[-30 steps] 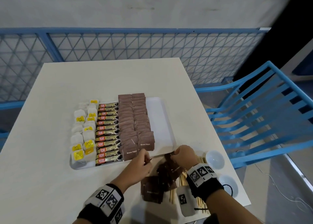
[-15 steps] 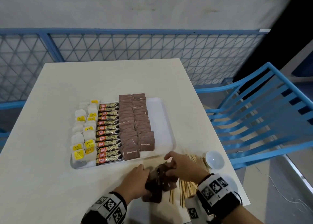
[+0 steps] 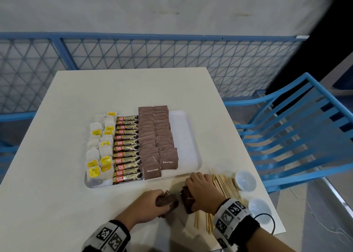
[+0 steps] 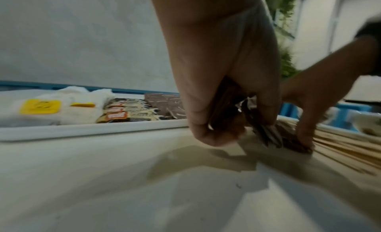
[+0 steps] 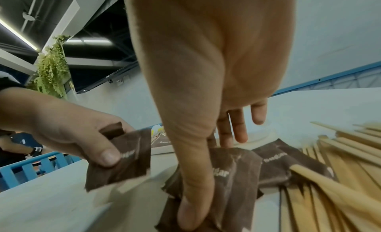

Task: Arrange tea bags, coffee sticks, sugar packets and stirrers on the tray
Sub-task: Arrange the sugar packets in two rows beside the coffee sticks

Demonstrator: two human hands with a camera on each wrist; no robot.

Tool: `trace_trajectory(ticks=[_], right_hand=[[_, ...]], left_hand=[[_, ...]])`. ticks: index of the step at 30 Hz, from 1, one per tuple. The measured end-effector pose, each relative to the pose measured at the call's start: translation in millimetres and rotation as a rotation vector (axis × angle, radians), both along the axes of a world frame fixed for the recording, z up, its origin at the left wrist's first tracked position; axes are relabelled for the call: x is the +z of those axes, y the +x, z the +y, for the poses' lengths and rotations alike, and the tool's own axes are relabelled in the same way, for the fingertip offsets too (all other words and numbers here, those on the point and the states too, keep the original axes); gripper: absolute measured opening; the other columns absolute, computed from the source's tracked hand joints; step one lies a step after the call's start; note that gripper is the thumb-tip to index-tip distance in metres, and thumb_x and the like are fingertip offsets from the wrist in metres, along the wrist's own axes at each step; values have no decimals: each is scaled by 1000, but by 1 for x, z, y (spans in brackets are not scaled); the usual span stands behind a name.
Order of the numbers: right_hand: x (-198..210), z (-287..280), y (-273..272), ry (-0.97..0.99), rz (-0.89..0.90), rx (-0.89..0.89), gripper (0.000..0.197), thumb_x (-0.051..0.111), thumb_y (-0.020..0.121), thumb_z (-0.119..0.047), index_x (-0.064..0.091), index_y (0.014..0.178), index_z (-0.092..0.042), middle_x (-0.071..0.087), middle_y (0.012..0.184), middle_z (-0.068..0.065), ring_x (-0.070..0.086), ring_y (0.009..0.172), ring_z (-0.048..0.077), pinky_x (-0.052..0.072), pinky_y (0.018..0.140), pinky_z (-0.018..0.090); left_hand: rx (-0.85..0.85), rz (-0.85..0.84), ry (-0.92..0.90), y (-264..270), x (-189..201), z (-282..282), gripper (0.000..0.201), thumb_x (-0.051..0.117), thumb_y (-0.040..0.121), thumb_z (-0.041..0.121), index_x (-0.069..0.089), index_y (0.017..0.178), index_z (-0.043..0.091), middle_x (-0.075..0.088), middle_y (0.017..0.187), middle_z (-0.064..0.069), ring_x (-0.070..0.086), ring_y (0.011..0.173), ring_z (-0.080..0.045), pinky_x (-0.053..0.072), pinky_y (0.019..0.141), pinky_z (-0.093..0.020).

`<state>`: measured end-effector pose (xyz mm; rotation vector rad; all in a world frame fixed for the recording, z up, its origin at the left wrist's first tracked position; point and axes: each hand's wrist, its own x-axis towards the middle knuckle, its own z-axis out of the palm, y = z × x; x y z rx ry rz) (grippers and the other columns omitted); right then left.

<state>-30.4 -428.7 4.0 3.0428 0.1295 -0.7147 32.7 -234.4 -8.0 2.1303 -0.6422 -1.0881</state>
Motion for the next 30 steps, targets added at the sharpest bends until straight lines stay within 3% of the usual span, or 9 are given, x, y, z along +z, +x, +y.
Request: trace_trajectory(ticks=[2, 5, 9, 11, 15, 21, 25, 28, 30], right_hand=[[1, 0, 3, 12, 1, 24, 67, 69, 77, -34, 37, 128, -7, 39, 128, 11, 38, 116, 29, 31, 101, 41], [1, 1, 5, 60, -5, 51, 62, 70, 77, -30, 37, 125, -8, 44, 127, 8, 42, 114, 26, 32, 100, 40], [1, 5, 7, 92, -25, 118, 51, 64, 83, -22, 37, 124, -9, 50, 125, 7, 46, 113, 26, 31, 101, 42], [4, 6, 8, 126, -29, 141, 47, 60, 87, -20, 36, 126, -10, 49, 127, 7, 46, 113, 26, 30, 100, 40], [10, 5, 13, 265, -7, 67, 39, 55, 90, -20, 41, 125, -14, 50, 128, 4, 47, 114, 23, 35, 100, 37], [33, -2, 29, 683, -73, -264, 29, 62, 86, -11, 51, 113, -11, 59, 113, 4, 55, 103, 17, 46, 90, 24], [56, 1, 38, 955, -58, -369, 29, 63, 85, -12, 47, 109, -12, 62, 104, 1, 60, 95, 13, 50, 82, 20], [63, 11, 41, 1069, 3, -356, 24, 53, 93, -18, 43, 113, -8, 58, 99, -3, 57, 88, 3, 48, 76, 14], [61, 18, 41, 1116, 4, -360, 29, 43, 98, -25, 44, 113, -1, 58, 103, 8, 56, 90, 11, 50, 82, 23]], left_hand=[[175, 178, -101, 2, 6, 2, 5, 60, 88, 18, 58, 92, 17, 65, 85, 0, 63, 75, -11, 52, 71, -20], [415, 437, -228, 5, 15, 4, 15, 54, 90, 7, 56, 104, 12, 67, 90, -8, 67, 77, -16, 56, 78, -30], [608, 567, -345, 11, 18, 8, 23, 46, 89, -6, 48, 110, 2, 68, 101, -23, 69, 88, -33, 56, 80, -40], [629, 554, -361, 12, 20, 10, 25, 42, 87, -10, 47, 109, 3, 68, 93, -22, 68, 84, -33, 57, 73, -37], [617, 461, -334, 13, 24, 8, 44, 38, 88, -12, 52, 116, 19, 58, 82, -9, 61, 72, -20, 56, 68, -29], [589, 428, -353, 12, 30, -1, 14, 53, 94, 20, 59, 107, 20, 53, 97, -10, 62, 83, -19, 54, 76, -28], [574, 468, -468, 11, 35, -9, 40, 61, 76, 37, 55, 113, 21, 63, 104, -11, 66, 87, -19, 54, 79, -29], [512, 510, -533, 11, 41, -14, 47, 65, 73, 32, 57, 117, 18, 71, 103, -9, 69, 93, -21, 54, 81, -31], [482, 501, -545, 11, 45, -14, 44, 70, 71, 26, 63, 112, 12, 72, 97, -9, 69, 91, -21, 54, 79, -30]])
